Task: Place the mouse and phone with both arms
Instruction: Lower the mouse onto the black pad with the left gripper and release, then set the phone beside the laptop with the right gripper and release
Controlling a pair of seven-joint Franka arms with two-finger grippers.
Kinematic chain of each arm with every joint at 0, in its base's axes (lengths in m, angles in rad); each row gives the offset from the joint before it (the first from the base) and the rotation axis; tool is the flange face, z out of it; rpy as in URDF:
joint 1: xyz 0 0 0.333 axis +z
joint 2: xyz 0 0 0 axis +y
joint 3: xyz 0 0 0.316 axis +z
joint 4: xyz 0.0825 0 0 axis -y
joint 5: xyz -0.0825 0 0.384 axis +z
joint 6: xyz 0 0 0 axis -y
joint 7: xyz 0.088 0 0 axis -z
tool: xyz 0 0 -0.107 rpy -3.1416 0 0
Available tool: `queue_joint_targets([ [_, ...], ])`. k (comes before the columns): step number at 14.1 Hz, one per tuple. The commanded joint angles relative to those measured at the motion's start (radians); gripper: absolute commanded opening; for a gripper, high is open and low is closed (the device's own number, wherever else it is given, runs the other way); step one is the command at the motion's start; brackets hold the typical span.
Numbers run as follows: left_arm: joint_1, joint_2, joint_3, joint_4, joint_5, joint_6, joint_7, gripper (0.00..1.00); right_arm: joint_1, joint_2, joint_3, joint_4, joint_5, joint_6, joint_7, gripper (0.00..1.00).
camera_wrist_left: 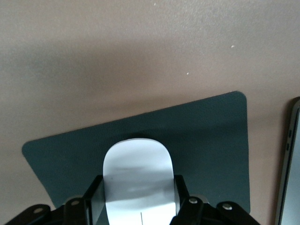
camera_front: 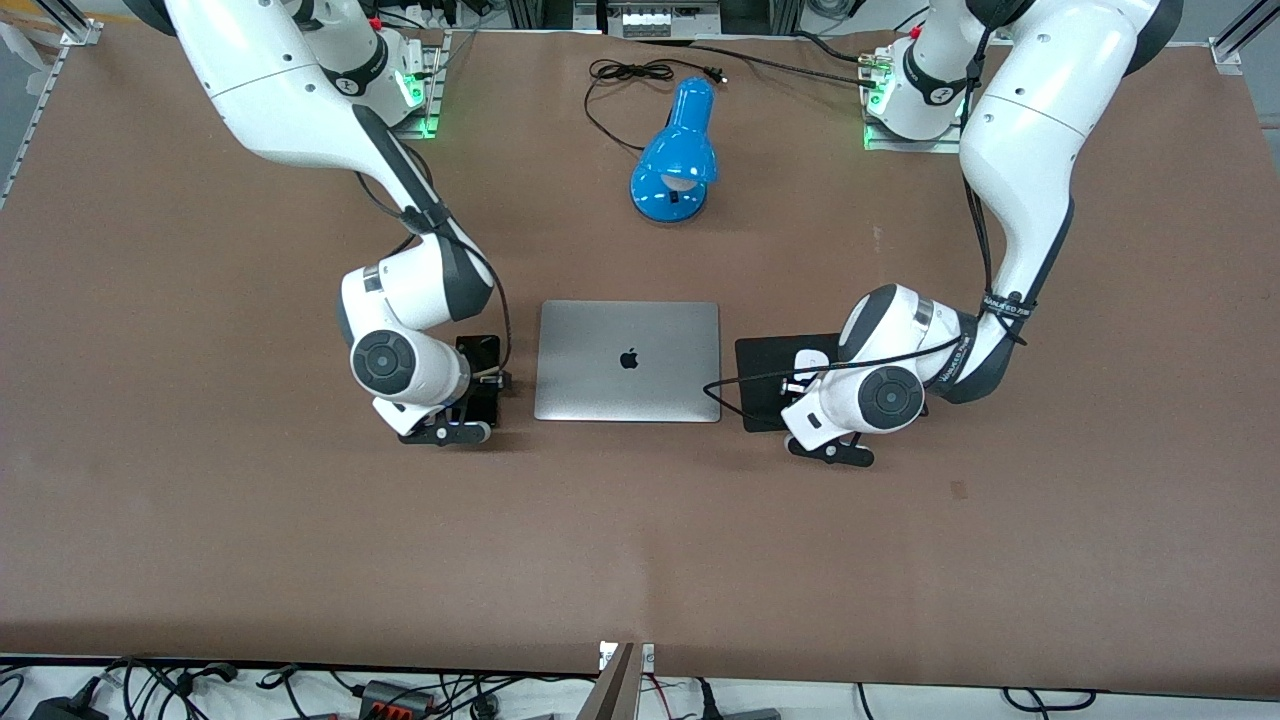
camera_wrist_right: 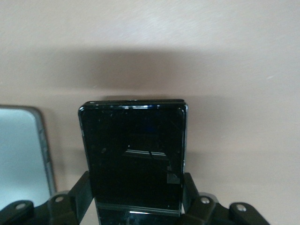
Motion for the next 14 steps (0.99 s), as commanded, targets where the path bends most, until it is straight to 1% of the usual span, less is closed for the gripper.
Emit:
queue_joint_targets([
  [1,0.001,0.006,0.001,-0.004,-0.014,0.014,-0.015,0.88,0.019,0.015,-0.007,0.020,0.015,-0.005,0.001,0.25],
  [2,0.007,0.004,0.001,-0.003,-0.012,0.011,-0.026,1.00,0.019,0.021,-0.007,0.021,0.015,-0.002,0.001,0.25],
  [3,0.007,0.001,0.003,0.006,-0.012,0.008,-0.028,1.00,0.021,0.030,-0.007,0.020,0.013,0.017,0.001,0.25],
  [5,0.024,-0.023,0.007,0.024,-0.005,-0.038,-0.028,1.00,0.046,0.046,-0.007,0.018,0.013,0.037,0.003,0.27],
  [7,0.046,-0.032,0.015,0.090,-0.003,-0.136,-0.026,1.00,0.047,0.043,-0.008,0.020,0.013,0.035,0.065,1.00],
  [8,0.068,-0.038,0.015,0.146,-0.001,-0.217,-0.026,1.00,0.042,0.038,-0.008,0.027,0.013,0.032,0.079,1.00],
  [9,0.091,-0.045,0.015,0.194,0.000,-0.303,-0.025,1.00,0.039,0.011,-0.008,0.027,0.013,0.023,0.075,1.00],
  [10,0.105,-0.049,0.017,0.228,-0.001,-0.344,-0.028,1.00,0.036,-0.032,-0.013,0.027,0.013,-0.001,0.073,1.00],
  [12,0.140,-0.107,0.038,0.243,-0.001,-0.353,-0.052,1.00,0.009,-0.120,-0.017,0.053,0.010,-0.083,0.063,1.00],
  [14,0.189,-0.173,0.041,0.242,0.000,-0.360,-0.051,1.00,-0.025,-0.186,-0.017,0.115,-0.001,-0.187,0.060,1.00],
])
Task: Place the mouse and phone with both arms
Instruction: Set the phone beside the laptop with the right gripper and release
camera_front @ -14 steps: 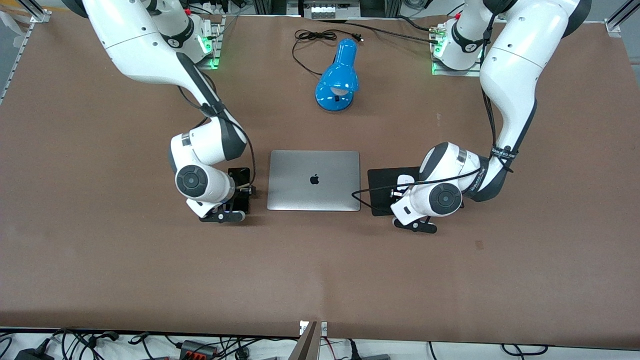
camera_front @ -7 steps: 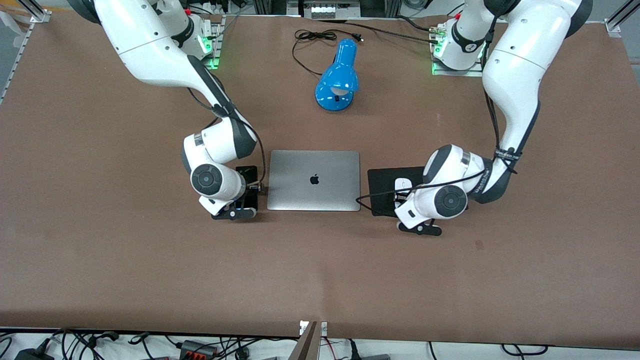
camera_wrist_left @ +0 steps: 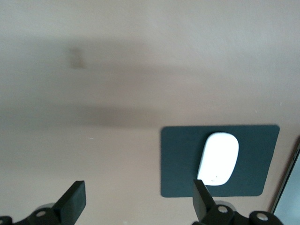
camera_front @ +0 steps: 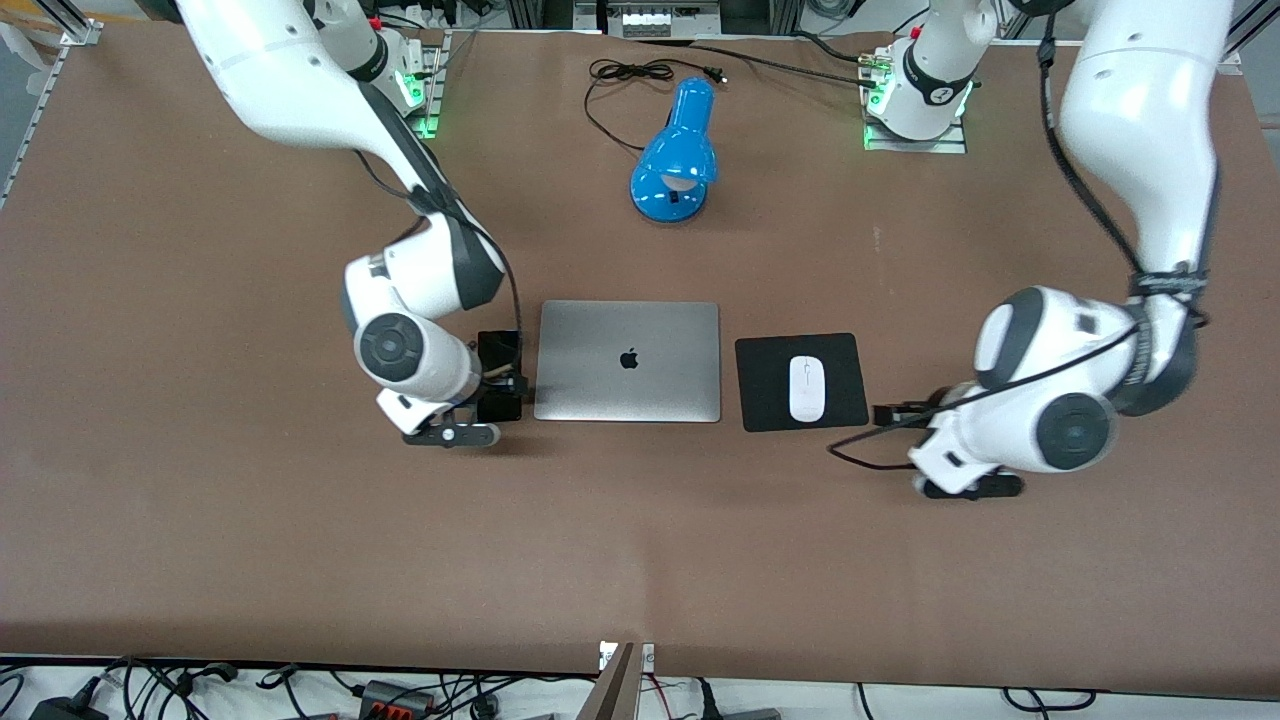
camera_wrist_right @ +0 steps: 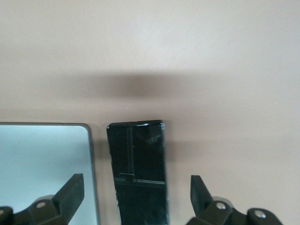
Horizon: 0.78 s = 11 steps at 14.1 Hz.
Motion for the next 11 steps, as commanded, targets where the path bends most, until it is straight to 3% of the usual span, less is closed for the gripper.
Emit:
queue_joint_targets([
  [1,0.046,-0.110,0.008,-0.009,-0.002,-0.036,-0.011,1.00,-0.054,-0.120,0.005,0.059,-0.004,-0.136,-0.003,1.00],
  [4,0.091,-0.248,0.005,-0.003,-0.012,-0.175,0.054,1.00,-0.129,-0.182,0.005,0.117,-0.001,-0.217,-0.035,1.00],
  [7,0.134,-0.376,-0.008,0.000,-0.037,-0.189,0.138,1.00,-0.212,-0.229,0.004,0.130,-0.001,-0.283,-0.136,1.00],
  [10,0.038,-0.452,0.041,-0.109,-0.048,-0.174,0.140,1.00,-0.283,-0.258,-0.002,0.131,-0.004,-0.293,-0.245,1.00],
  [11,-0.002,-0.510,0.085,-0.200,-0.093,-0.166,0.128,1.00,-0.298,-0.275,-0.016,0.133,-0.004,-0.290,-0.266,1.00],
])
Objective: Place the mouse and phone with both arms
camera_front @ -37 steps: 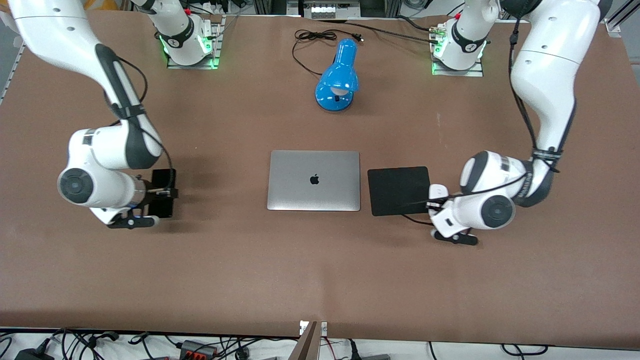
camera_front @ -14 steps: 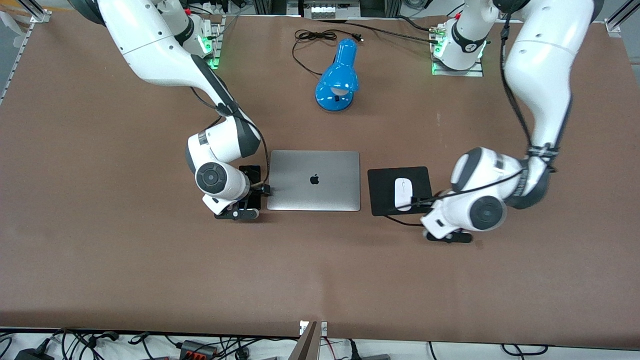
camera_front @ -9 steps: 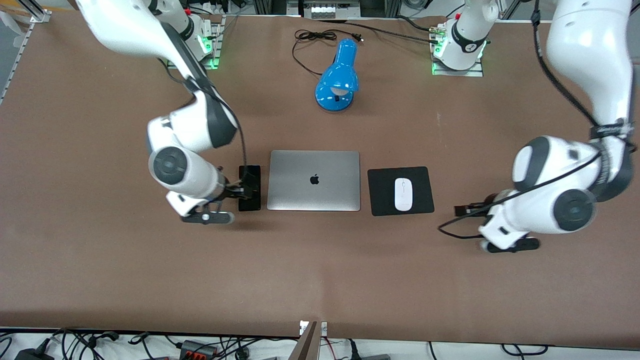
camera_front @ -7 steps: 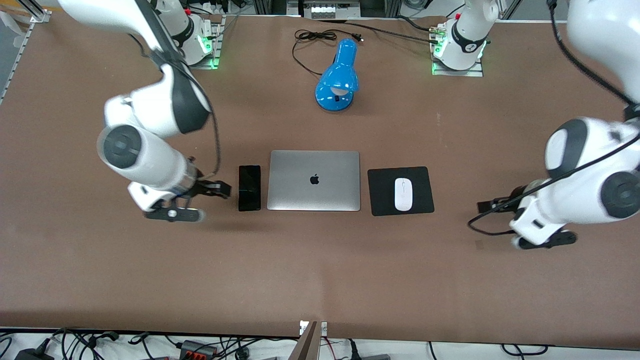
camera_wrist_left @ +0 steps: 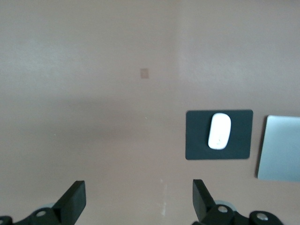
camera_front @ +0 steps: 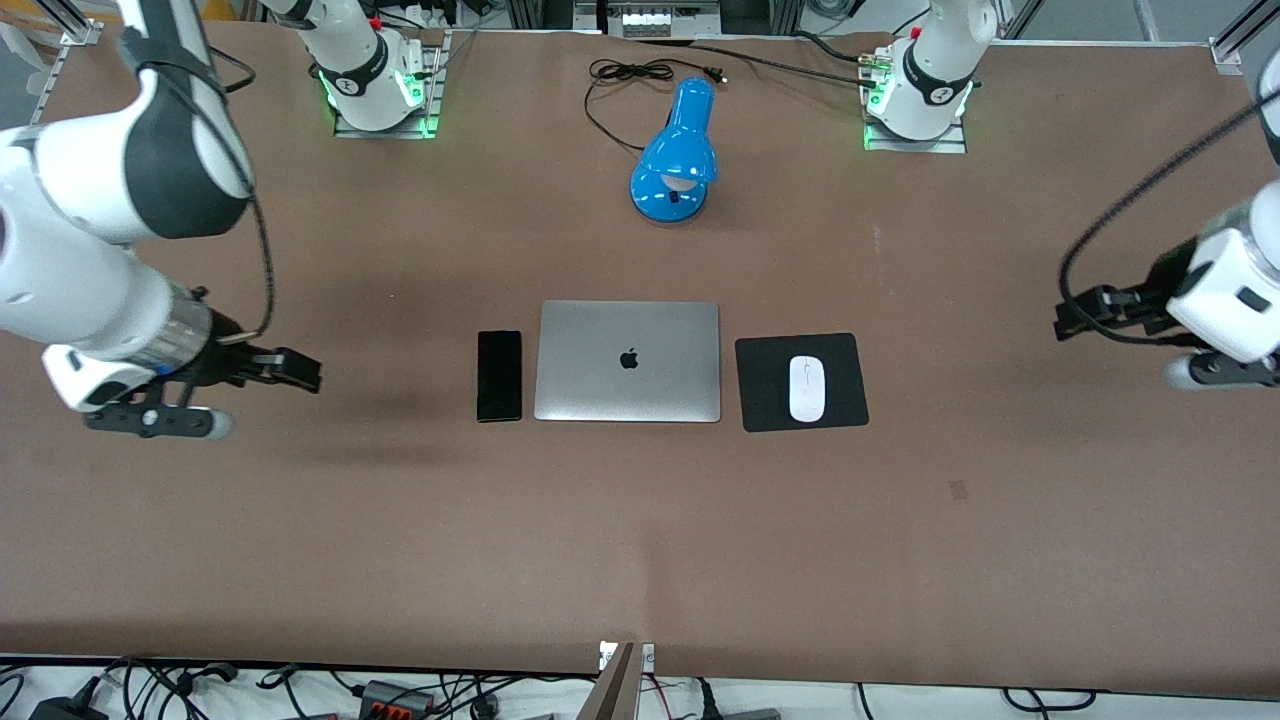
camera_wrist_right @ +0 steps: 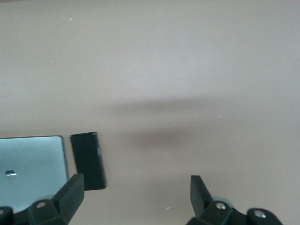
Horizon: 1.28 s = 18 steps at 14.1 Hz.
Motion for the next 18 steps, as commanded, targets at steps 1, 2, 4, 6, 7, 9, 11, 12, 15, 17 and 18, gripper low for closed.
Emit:
queue_joint_targets([
  [1,-0.109,-0.166,0.112,-0.267,-0.092,0.087,-0.009,1.00,-0.040,-0.063,-0.024,0.010,-0.003,-0.019,-0.083,1.00],
  [2,-0.138,-0.229,0.162,-0.381,-0.102,0.182,-0.003,1.00,-0.037,-0.086,-0.056,0.008,0.000,-0.022,-0.114,1.00],
  [4,-0.152,-0.232,0.187,-0.384,-0.094,0.208,-0.001,1.00,-0.055,-0.119,-0.085,0.008,0.002,-0.027,-0.187,1.00],
  [6,-0.148,-0.208,0.183,-0.347,-0.094,0.205,-0.004,1.00,-0.102,-0.123,-0.079,0.010,0.006,-0.042,-0.255,1.00],
  [7,-0.144,-0.206,0.184,-0.345,-0.094,0.208,-0.007,1.00,-0.103,-0.128,-0.082,0.010,0.008,-0.042,-0.257,1.00],
  [9,-0.144,-0.203,0.184,-0.335,-0.094,0.211,-0.009,1.00,-0.104,-0.148,-0.075,0.005,-0.001,-0.045,-0.254,1.00],
  [11,-0.141,-0.195,0.187,-0.333,-0.091,0.212,-0.012,1.00,-0.118,-0.154,-0.072,-0.003,-0.001,-0.050,-0.254,1.00],
  [12,-0.140,-0.194,0.192,-0.333,-0.093,0.214,-0.014,1.00,-0.113,-0.158,-0.073,-0.009,-0.004,-0.050,-0.254,1.00],
  [15,-0.108,-0.194,0.193,-0.333,-0.093,0.209,0.011,1.00,-0.109,-0.258,-0.073,-0.162,-0.018,0.000,-0.254,1.00],
  [17,-0.111,-0.194,0.190,-0.321,-0.091,0.209,0.016,1.00,-0.109,-0.309,-0.073,-0.243,-0.018,0.037,-0.264,1.00],
  [18,-0.111,-0.194,0.187,-0.322,-0.093,0.206,0.016,1.00,-0.109,-0.327,-0.073,-0.269,-0.020,0.050,-0.267,1.00],
])
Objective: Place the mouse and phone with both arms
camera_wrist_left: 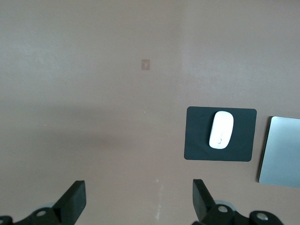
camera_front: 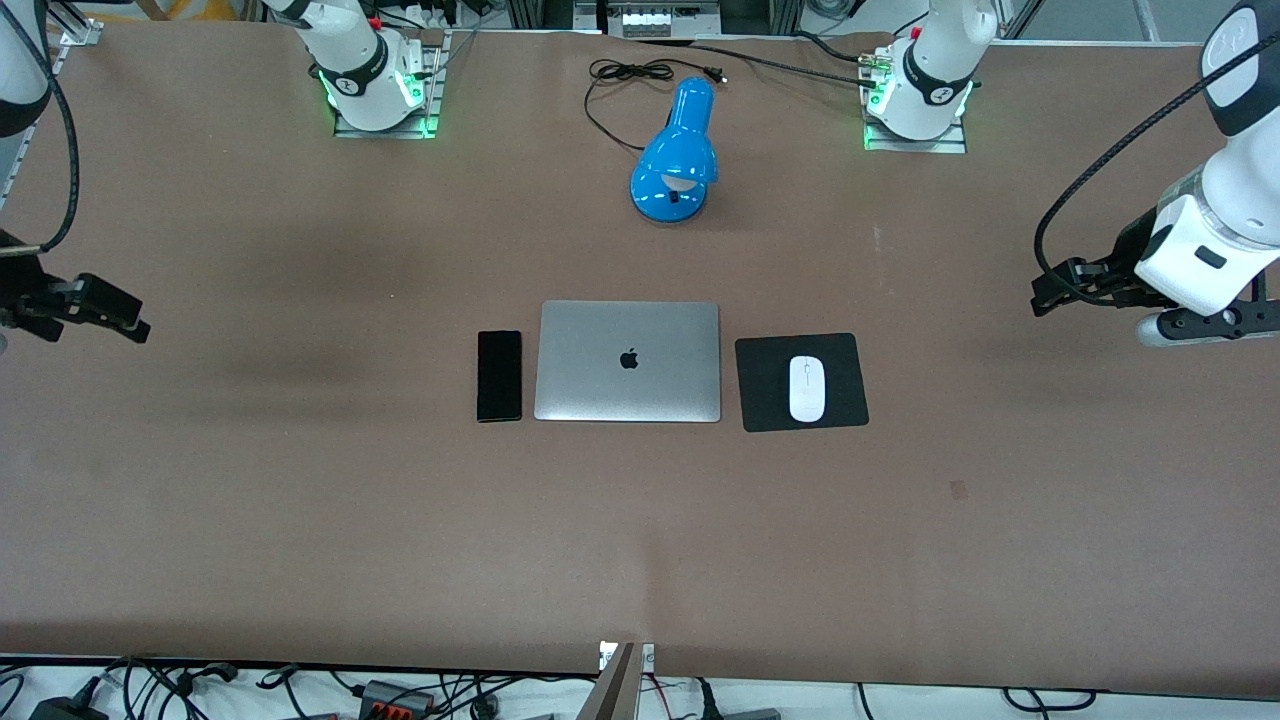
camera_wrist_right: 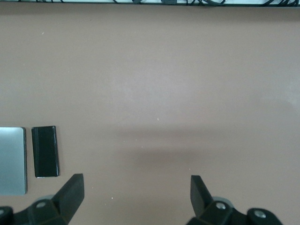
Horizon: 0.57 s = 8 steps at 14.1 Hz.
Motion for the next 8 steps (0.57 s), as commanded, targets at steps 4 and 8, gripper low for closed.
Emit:
queue_joint_targets([
  [4,-0.002,-0.005,-0.008,0.009,-0.016,-0.006,0.023,1.00,-0.008,-0.162,0.011,-0.215,-0.012,0.043,-0.021,1.00],
  [8,-0.003,-0.005,-0.011,0.010,-0.017,-0.014,0.025,1.00,-0.006,-0.165,0.012,-0.186,-0.010,-0.021,-0.023,1.00],
])
